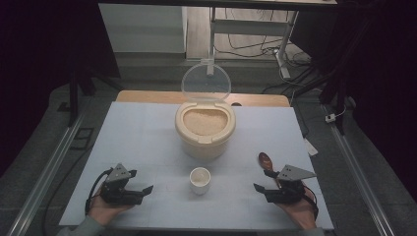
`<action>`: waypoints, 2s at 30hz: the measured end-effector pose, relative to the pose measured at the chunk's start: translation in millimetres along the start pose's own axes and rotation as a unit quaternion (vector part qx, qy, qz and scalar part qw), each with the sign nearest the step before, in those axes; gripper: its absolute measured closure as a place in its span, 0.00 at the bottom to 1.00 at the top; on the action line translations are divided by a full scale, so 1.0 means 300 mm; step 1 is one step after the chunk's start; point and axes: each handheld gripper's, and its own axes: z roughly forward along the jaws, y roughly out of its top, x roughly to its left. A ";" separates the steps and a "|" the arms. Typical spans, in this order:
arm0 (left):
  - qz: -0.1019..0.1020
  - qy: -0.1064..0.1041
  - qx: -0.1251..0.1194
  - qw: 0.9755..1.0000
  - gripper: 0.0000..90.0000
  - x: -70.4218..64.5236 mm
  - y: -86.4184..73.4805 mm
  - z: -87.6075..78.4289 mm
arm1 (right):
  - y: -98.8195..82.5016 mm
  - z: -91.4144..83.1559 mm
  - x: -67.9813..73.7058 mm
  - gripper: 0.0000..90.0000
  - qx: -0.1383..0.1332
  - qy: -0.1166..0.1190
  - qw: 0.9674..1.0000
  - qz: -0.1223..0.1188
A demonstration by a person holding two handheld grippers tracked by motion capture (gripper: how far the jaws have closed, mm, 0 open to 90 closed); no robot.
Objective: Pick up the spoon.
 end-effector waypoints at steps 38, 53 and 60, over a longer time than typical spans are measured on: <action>0.005 0.003 0.003 1.000 0.15 0.001 0.000 -0.003 | 0.128 -0.046 -0.004 0.41 0.057 -0.043 0.996 0.045; 0.010 0.001 0.006 1.000 0.15 -0.002 0.002 0.002 | 0.209 -0.055 -0.051 0.40 0.150 -0.094 0.980 0.089; 0.011 -0.001 0.008 1.000 0.15 -0.001 0.002 0.002 | 0.178 -0.061 -0.075 0.39 0.191 -0.105 0.971 0.102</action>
